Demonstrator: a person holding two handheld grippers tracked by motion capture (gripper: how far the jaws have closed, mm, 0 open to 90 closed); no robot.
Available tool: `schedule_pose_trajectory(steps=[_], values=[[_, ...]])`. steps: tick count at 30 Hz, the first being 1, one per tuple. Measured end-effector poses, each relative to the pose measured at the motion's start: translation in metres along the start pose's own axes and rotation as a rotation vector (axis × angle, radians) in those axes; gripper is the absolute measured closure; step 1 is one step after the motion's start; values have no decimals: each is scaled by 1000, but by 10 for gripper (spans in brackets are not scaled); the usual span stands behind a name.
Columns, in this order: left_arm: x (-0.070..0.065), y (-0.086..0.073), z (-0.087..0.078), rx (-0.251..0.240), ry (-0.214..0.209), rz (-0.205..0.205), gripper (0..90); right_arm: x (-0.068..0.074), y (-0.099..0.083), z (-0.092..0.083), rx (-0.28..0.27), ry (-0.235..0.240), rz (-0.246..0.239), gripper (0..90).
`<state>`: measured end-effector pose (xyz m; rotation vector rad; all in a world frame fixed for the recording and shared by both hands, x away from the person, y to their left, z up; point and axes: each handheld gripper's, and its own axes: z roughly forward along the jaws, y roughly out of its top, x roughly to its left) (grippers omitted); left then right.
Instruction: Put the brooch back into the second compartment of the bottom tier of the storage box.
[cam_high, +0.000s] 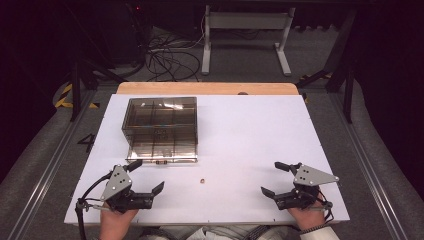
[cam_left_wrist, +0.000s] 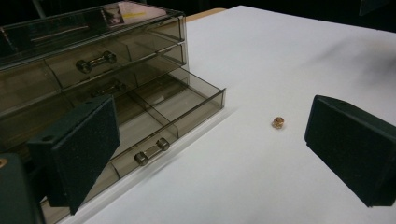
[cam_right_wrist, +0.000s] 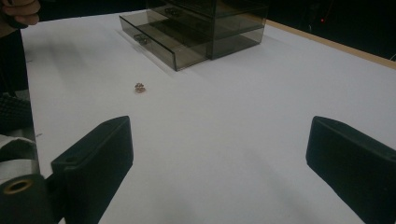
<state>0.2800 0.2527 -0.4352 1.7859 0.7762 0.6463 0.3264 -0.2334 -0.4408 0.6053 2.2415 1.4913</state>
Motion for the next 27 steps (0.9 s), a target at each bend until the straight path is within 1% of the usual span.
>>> schedule_pose_trajectory(steps=[3,5,7,8,9,12,13,15,18,20,21,23,26,27], values=[[-1,4,1,6,-9,-2,42,0,0,0,-1,-1,1,80],[-3,10,5,12,-30,1,42,-1,0,1,1,3,3,80],[-4,11,6,16,-33,6,44,-1,-1,2,6,7,5,80],[-5,14,10,24,-51,7,44,-1,-1,2,7,7,4,80],[-6,16,11,27,-58,9,44,-1,-1,3,7,9,3,80],[-6,20,14,32,-63,14,45,0,-1,3,9,11,2,80],[-7,21,15,32,-71,9,45,0,-1,3,11,12,3,80],[-6,25,18,32,-80,13,46,0,-1,3,12,12,4,79],[-7,31,24,36,-96,19,47,1,-2,1,9,9,5,79],[-8,36,29,39,-115,20,48,1,-2,0,7,9,11,79],[-8,36,29,39,-115,20,48,0,-3,-1,7,9,13,79],[-9,40,35,45,-126,30,49,0,-3,-1,10,9,17,79],[-9,42,38,50,-137,29,49,1,-4,-2,10,7,20,79],[-9,44,42,52,-147,27,49,1,-4,-3,9,7,22,79]])
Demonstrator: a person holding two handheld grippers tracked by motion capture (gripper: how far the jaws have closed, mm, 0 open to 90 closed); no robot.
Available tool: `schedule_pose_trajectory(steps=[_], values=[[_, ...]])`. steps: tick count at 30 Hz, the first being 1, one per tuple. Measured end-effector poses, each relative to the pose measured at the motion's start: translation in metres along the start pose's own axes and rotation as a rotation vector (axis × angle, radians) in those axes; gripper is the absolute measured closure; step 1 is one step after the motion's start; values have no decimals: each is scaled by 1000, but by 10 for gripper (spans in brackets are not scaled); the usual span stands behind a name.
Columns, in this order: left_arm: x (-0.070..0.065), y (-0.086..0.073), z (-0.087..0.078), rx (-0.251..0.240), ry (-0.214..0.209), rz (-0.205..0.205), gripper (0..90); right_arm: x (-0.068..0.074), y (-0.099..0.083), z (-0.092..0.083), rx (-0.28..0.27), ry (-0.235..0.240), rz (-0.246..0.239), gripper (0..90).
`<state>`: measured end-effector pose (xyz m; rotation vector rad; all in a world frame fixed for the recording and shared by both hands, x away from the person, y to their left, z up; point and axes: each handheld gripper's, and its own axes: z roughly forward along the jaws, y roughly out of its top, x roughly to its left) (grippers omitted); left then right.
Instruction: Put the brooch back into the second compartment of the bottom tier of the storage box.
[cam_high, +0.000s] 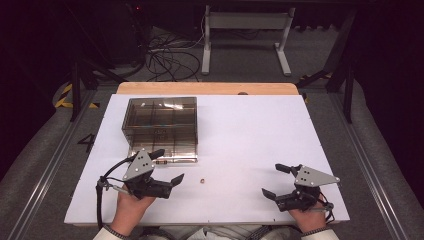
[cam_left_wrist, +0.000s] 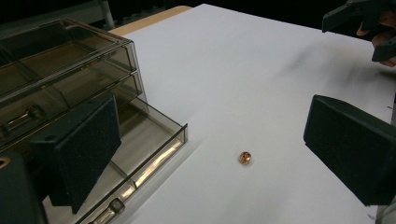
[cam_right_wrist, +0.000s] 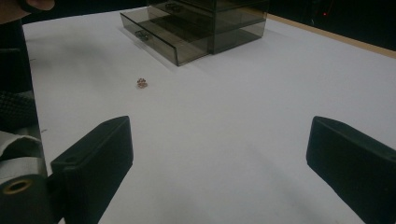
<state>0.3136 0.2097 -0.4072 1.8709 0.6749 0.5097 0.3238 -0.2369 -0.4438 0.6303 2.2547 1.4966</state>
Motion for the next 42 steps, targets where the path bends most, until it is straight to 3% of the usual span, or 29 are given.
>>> schedule_pose_trajectory(steps=[32,38,42], values=[[-5,28,39,37,-64,17,58,-2,-2,0,2,9,19,77],[-1,29,47,50,-120,-20,76,-2,-2,0,2,14,18,77],[0,29,48,56,-125,-32,86,-2,-2,0,2,15,18,76]])
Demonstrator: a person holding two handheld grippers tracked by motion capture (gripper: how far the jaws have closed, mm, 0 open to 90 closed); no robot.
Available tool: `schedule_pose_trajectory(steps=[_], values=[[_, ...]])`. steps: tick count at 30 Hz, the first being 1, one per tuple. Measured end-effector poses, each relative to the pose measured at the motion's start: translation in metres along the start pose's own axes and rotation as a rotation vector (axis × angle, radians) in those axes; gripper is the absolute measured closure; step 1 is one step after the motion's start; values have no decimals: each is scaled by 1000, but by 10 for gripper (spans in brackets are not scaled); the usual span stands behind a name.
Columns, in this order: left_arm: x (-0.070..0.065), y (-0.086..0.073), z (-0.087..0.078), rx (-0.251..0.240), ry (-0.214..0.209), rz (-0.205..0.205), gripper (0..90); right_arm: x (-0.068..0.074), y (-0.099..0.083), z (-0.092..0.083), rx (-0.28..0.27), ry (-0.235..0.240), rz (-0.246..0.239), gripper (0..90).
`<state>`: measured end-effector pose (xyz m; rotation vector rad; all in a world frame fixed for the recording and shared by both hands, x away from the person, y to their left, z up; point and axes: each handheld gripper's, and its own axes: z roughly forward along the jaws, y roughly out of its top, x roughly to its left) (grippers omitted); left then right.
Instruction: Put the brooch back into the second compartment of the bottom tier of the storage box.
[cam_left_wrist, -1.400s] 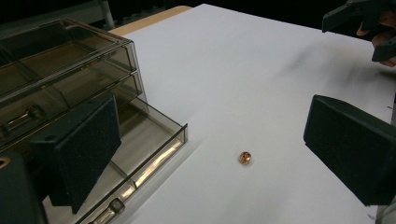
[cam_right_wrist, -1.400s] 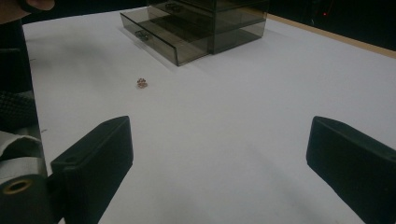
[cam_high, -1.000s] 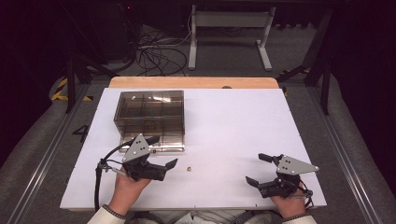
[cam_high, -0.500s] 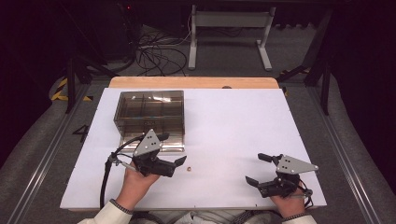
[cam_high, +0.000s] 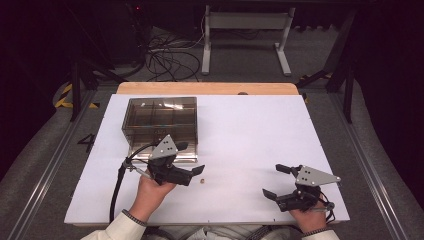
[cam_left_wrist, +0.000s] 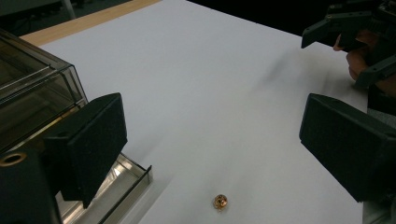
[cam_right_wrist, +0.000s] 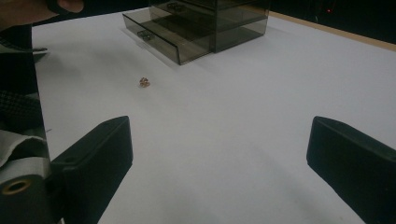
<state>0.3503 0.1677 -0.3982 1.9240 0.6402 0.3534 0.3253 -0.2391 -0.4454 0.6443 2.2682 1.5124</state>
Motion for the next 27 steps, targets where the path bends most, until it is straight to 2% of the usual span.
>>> schedule_pose_trajectory(steps=[3,8,12,18,20,21,23,27], values=[[0,0,1,11,-4,-5,94,0,0,0,0,1,1,76],[-2,1,3,50,-33,34,139,0,0,0,1,3,-1,75],[-2,3,4,81,-51,44,165,0,0,0,0,5,-2,75],[-4,7,12,190,-56,52,204,0,0,1,2,10,-3,74],[-4,7,18,238,-71,42,221,0,0,1,3,10,-2,74],[-4,7,18,238,-71,42,226,0,0,1,4,11,0,75],[-4,7,26,294,-82,26,227,0,0,1,6,11,0,74],[-3,7,29,328,-88,17,248,0,-1,1,7,14,1,75]])
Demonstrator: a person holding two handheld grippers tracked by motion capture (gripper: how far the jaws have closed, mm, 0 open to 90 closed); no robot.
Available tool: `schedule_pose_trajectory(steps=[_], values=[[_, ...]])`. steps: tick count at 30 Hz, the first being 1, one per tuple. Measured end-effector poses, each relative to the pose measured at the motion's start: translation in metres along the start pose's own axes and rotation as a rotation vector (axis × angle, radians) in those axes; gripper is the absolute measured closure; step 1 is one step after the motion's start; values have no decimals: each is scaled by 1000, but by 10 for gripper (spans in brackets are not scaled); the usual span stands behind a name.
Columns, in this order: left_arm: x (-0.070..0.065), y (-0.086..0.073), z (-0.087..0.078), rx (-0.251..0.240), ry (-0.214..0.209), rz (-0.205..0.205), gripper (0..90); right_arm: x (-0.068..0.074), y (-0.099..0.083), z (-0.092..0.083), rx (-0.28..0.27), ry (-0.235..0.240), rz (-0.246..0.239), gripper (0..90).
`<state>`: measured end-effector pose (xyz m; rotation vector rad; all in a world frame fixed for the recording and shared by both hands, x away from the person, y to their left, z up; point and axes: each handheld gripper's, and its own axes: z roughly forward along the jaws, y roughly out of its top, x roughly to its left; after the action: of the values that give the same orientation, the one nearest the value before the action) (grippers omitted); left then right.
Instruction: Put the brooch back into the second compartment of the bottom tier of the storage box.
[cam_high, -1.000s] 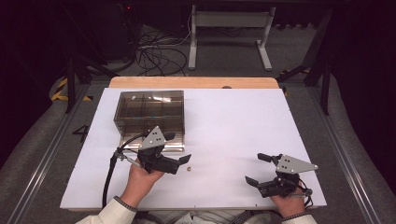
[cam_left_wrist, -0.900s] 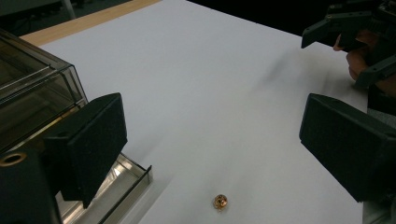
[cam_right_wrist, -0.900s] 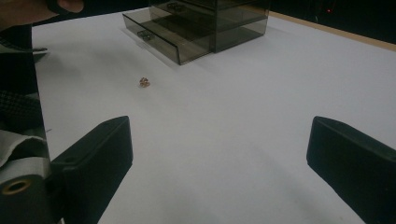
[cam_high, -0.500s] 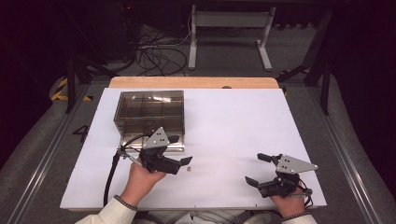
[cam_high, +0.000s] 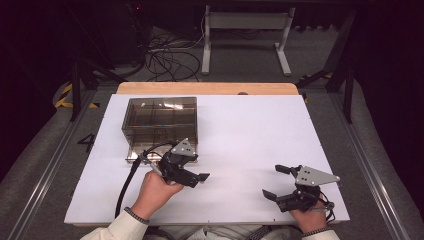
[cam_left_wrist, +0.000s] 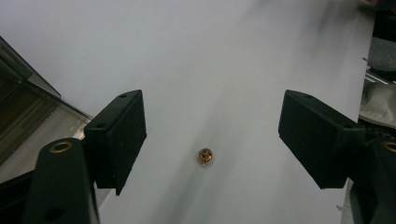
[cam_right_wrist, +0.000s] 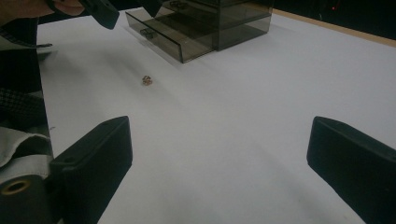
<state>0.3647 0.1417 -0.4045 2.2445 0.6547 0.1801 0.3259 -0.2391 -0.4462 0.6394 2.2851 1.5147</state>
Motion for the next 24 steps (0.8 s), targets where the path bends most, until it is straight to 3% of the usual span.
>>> schedule_pose_trajectory(steps=[11,18,24], values=[[-2,5,11,105,0,2,285,0,0,1,9,5,5,75],[-2,6,17,173,16,31,337,-1,-1,1,4,7,13,75],[-1,5,23,228,11,8,342,-1,-1,1,4,7,15,75]])
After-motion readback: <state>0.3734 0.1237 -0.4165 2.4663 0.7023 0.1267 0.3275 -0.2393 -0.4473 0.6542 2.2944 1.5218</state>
